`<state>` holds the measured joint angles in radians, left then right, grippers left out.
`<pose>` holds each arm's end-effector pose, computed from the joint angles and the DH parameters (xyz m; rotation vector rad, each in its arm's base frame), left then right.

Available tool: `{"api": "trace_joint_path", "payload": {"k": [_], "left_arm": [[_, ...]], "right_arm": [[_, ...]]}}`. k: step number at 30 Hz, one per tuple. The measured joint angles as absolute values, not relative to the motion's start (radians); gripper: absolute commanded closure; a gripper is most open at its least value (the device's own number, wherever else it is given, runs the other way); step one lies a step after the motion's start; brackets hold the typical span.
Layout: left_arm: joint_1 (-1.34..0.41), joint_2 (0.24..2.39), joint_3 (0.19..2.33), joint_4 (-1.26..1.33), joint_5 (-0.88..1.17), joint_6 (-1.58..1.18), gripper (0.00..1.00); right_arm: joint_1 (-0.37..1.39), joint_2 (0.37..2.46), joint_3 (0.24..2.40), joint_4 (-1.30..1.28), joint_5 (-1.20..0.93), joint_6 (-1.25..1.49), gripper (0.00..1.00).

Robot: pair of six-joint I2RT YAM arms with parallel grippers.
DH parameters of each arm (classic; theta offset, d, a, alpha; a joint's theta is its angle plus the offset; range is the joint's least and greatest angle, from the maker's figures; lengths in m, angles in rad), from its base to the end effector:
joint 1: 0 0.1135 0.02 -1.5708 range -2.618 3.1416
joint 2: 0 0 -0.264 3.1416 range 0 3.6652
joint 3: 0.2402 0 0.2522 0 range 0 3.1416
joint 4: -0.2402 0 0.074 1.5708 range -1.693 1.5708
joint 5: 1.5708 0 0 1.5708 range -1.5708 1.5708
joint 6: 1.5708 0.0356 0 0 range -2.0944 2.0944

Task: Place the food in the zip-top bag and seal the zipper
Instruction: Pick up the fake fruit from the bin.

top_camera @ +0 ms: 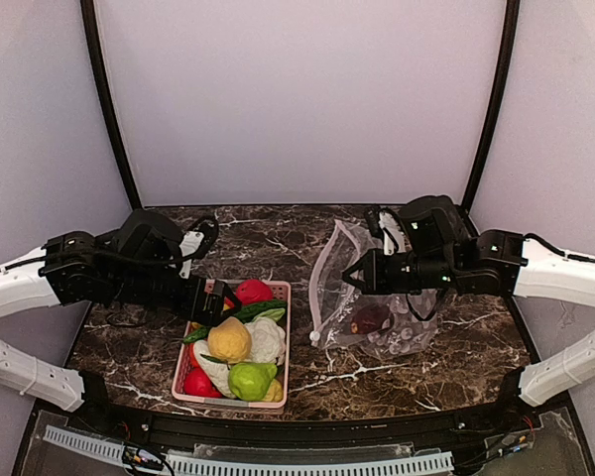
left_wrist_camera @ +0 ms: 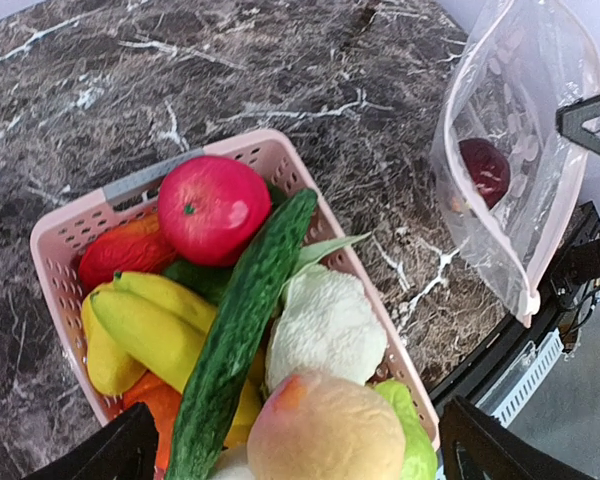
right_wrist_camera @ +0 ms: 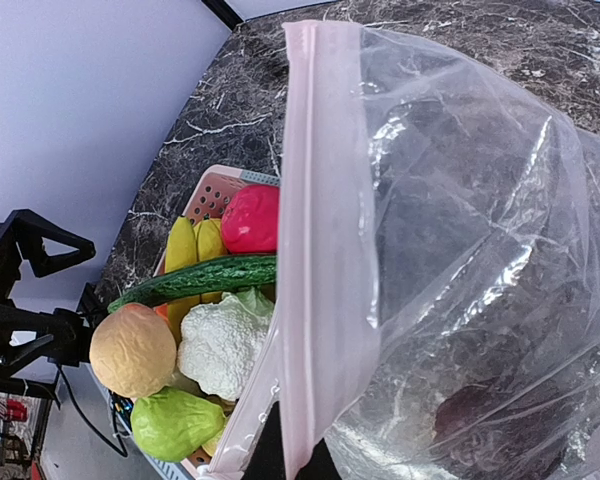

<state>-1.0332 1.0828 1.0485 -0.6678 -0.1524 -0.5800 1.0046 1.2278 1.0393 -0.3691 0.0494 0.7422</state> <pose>0.1206 -0.1917 0.3277 0.4477 2.3126 -0.6640 0.1496 0.2320 0.3172 -0.2683 2.2729 0.9371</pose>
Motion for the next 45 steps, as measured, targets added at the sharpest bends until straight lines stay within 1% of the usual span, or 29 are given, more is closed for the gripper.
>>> {"api": "trace_joint_path", "payload": {"k": [3,11,20,37,39,40,43,45], "left_arm": [[-1.034,1.081,1.045,-0.719,-0.153,-0.628,0.01],[-1.044,1.070,0.982,-0.710,-0.110,-0.704,0.01],[-1.066,1.108,0.979,-0.667,-0.082,-0.723,0.01],[-1.093,1.171,0.975,-0.662,-0.096,-0.723,0.01],[-1.093,1.175,0.971,-0.662,-0.098,-0.723,0.03],[-1.093,1.175,0.970,-0.662,-0.099,-0.724,0.07],[-1.093,1.176,0.965,-0.662,-0.099,-0.728,0.13],[-1.093,1.178,0.963,-0.662,-0.098,-0.733,0.22]], "right_arm": [[1.005,1.232,1.039,-0.373,0.049,0.738,1.00],[1.005,1.232,1.039,-0.378,0.050,0.736,1.00],[1.005,1.237,1.040,-0.382,0.050,0.734,1.00],[1.005,1.242,1.040,-0.383,0.050,0.734,1.00],[1.005,1.242,1.040,-0.384,0.051,0.734,1.00],[1.005,1.242,1.040,-0.383,0.051,0.734,1.00],[1.005,1.240,1.039,-0.383,0.054,0.735,1.00],[1.005,1.234,1.039,-0.383,0.054,0.735,1.00]]}}
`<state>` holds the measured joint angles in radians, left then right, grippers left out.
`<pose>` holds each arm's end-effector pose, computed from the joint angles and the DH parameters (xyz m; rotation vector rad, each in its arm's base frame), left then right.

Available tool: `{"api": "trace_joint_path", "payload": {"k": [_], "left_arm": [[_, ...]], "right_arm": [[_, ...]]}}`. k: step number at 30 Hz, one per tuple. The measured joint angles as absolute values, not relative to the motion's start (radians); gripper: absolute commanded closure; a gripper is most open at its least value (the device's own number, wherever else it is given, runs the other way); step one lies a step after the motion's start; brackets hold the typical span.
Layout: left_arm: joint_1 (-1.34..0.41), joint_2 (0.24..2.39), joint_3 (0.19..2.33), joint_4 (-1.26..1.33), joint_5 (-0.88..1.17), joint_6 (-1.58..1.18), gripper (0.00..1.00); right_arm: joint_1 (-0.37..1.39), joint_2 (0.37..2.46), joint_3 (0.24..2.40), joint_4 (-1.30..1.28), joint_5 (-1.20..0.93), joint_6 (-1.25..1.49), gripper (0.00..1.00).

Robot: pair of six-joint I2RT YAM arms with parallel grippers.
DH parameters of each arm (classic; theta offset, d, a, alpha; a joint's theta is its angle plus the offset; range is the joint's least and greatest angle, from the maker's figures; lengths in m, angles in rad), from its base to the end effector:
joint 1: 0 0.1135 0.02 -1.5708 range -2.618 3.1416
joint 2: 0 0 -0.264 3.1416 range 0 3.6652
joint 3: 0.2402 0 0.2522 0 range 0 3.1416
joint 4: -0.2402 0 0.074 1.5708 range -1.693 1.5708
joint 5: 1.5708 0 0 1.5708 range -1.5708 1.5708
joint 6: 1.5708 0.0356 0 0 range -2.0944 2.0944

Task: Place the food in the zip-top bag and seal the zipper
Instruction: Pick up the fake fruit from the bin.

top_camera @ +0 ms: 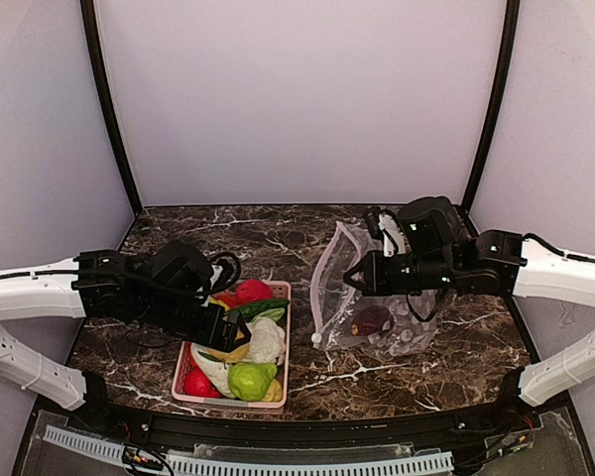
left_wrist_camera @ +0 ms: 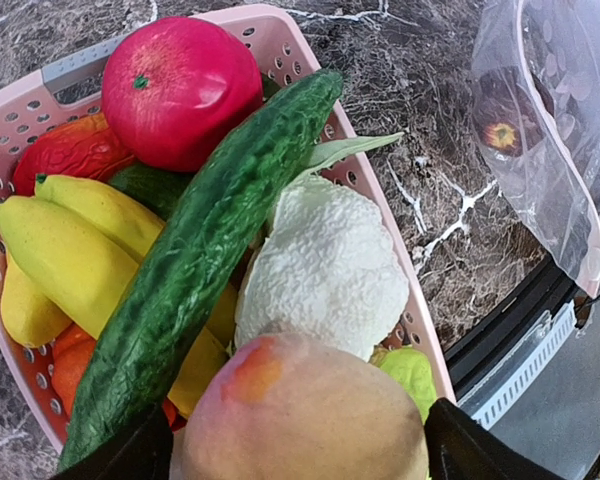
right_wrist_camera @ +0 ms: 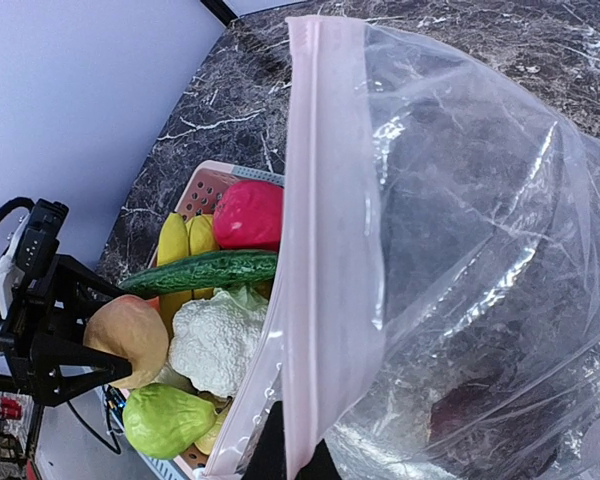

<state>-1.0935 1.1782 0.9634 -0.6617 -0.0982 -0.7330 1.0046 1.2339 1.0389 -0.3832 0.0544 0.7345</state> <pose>0.1139 -0.2126 0.2797 0.4150 2.5315 -0.6575 0.1499 0.2322 0.3142 -0.2766 2.2879 0.9129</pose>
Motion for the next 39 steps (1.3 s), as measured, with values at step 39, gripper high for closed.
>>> {"api": "trace_joint_path", "payload": {"k": [39], "left_arm": [[-1.092,1.068,0.986,-0.434,0.012,-0.630,0.37]], "right_arm": [[1.004,1.235,1.047,-0.388,0.014,0.696,1.00]]}}
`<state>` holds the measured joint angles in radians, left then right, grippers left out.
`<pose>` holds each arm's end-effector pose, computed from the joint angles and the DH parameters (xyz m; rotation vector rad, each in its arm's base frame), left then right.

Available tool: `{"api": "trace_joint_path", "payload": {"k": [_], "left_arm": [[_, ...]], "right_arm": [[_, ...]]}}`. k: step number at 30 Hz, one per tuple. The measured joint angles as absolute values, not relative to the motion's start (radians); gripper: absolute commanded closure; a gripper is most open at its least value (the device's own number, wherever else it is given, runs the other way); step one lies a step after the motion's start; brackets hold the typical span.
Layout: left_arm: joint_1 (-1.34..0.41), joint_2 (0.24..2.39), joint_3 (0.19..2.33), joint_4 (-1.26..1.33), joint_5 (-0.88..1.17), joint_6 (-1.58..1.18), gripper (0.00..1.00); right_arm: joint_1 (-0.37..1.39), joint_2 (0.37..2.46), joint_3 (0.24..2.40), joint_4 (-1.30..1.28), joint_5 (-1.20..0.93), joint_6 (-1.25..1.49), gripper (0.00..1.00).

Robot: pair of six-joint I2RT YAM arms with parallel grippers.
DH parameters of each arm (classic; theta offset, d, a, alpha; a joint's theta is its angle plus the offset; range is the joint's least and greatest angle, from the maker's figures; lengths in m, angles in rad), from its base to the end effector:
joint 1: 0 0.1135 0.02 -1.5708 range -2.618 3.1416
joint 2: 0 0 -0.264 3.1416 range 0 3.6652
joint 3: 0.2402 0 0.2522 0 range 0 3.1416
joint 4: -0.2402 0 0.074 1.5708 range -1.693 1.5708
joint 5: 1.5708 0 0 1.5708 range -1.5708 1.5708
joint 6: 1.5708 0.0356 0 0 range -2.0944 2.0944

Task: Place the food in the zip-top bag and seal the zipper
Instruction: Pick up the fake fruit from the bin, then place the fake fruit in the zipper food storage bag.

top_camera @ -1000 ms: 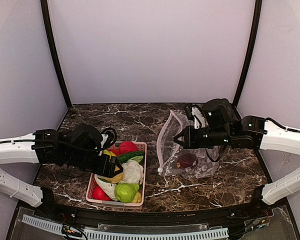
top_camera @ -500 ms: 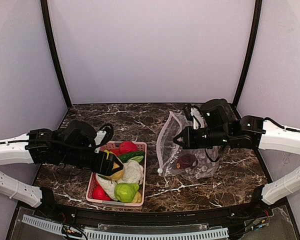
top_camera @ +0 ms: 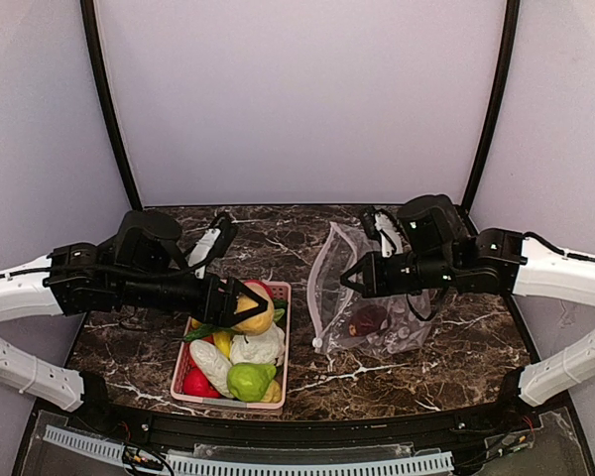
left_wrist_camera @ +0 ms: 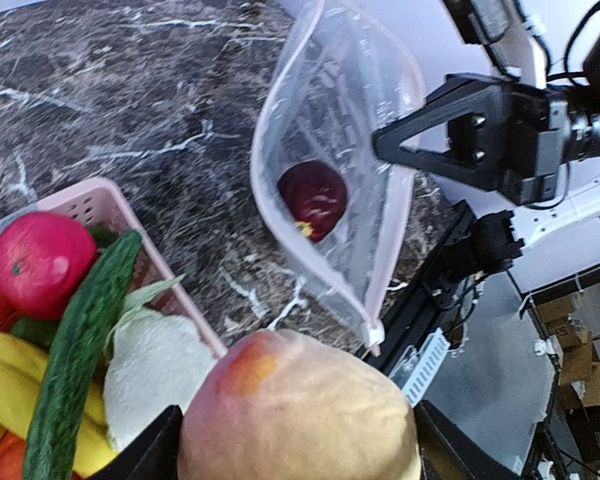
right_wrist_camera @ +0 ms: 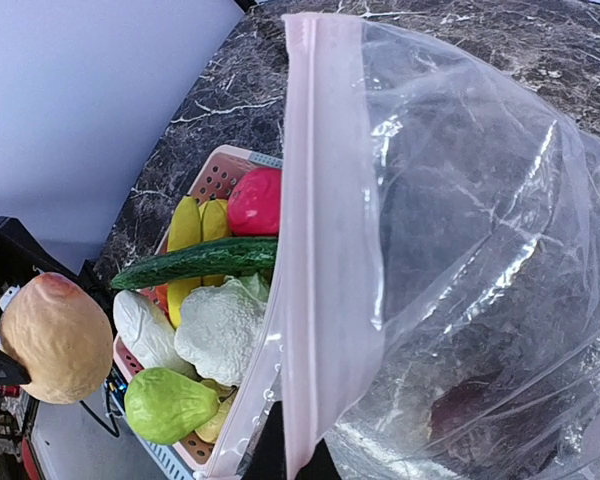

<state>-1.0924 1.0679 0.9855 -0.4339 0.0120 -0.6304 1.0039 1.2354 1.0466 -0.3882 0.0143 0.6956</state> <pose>0.1088 -0.2107 0.3303 0.5268 2.2051 -1.0104 0.1491 0.2332 0.3160 -0.3460 2.2851 0.9304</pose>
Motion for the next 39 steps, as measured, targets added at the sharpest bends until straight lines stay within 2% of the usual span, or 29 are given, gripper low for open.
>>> {"api": "trace_joint_path", "payload": {"k": [10,20,32,39], "left_arm": [[-1.064,1.236,1.079,-0.152,0.173,-0.613,0.37],[-1.036,1.384,1.090,0.015,0.236,-0.623,0.37],[-1.041,1.388,1.090,0.017,0.179,-0.592,0.37],[-1.033,1.395,1.092,-0.042,0.051,-0.577,0.37]], "right_arm": [[1.025,1.266,1.073,-0.359,-0.039,0.662,1.00],[1.050,1.271,1.099,-0.365,-0.046,0.621,1.00],[1.052,1.270,1.099,-0.365,-0.037,0.574,1.00],[1.076,1.268,1.099,-0.349,-0.053,0.565,1.00]]}}
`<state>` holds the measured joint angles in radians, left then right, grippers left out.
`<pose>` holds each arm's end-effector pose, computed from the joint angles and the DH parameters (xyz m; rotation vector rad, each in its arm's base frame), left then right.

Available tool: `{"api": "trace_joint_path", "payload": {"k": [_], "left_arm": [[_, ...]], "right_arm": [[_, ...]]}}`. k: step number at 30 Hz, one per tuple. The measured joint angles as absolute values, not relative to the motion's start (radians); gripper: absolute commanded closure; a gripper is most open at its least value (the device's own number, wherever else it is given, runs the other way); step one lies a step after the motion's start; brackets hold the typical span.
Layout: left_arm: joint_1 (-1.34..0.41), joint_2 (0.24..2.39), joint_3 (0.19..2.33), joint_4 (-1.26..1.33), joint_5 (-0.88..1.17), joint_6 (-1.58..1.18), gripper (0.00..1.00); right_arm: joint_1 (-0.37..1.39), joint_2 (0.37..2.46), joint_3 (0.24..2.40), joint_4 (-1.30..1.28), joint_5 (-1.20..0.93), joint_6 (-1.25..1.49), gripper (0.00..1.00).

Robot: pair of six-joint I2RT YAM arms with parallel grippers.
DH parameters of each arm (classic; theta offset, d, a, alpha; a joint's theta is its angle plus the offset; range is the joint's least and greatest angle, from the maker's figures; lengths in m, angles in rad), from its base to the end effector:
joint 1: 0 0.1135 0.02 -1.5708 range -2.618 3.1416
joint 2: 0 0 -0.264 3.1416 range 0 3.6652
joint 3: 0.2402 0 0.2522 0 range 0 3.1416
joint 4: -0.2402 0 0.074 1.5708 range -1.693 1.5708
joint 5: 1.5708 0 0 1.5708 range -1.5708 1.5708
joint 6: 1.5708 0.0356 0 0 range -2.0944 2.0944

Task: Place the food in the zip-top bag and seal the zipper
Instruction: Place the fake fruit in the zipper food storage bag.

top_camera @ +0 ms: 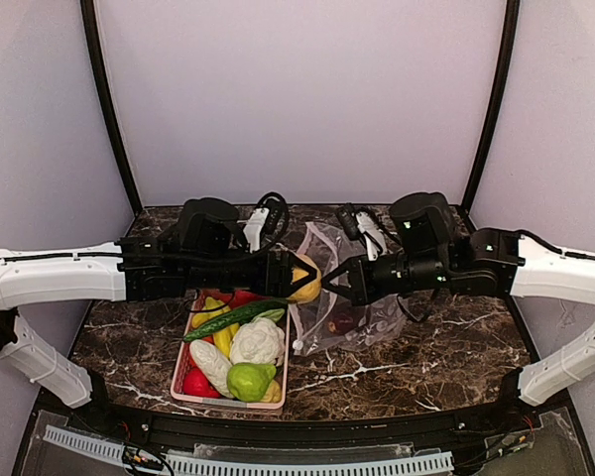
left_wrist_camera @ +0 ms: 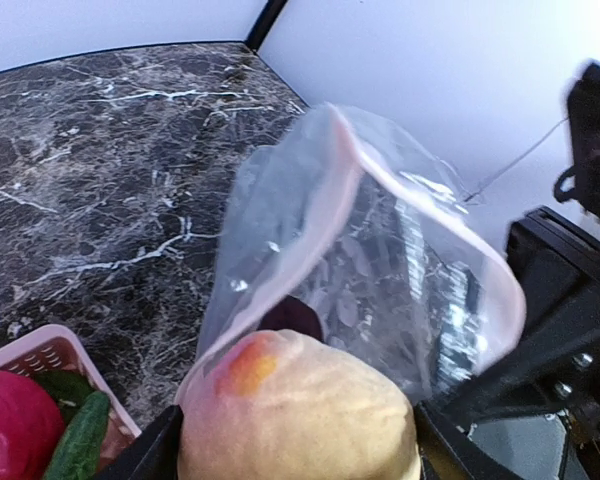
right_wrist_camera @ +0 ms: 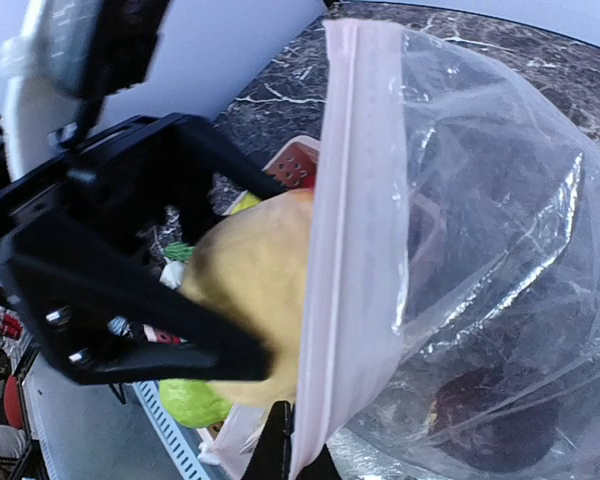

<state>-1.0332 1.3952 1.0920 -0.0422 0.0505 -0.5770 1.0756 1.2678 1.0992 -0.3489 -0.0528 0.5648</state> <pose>0.1668 -0.2832 0.3205 0.5075 2.0225 -1.0930 0.1352 0.2543 0.3293 -0.6058 2.1824 1.0037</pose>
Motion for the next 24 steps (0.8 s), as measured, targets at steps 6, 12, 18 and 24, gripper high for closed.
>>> {"api": "trace_joint_path", "payload": {"k": [6,12,18,24], "left_arm": [[-1.018,1.398,1.090,-0.059,-0.002,-0.575,0.37],[-1.018,1.444,1.097,-0.046,0.014,-0.577,0.37],[-1.018,1.480,1.098,0.013,0.091,-0.592,0.37],[-1.020,1.525,1.124,0.046,0.165,-0.600,0.31]], "right_arm": [[1.103,1.252,1.099,-0.305,-0.099,0.561,1.00],[1.103,1.252,1.099,-0.287,-0.109,0.562,1.00],[1.103,1.252,1.093,-0.281,-0.063,0.576,1.00],[1.090,1.247,1.068,-0.273,-0.032,0.604,1.00]]}}
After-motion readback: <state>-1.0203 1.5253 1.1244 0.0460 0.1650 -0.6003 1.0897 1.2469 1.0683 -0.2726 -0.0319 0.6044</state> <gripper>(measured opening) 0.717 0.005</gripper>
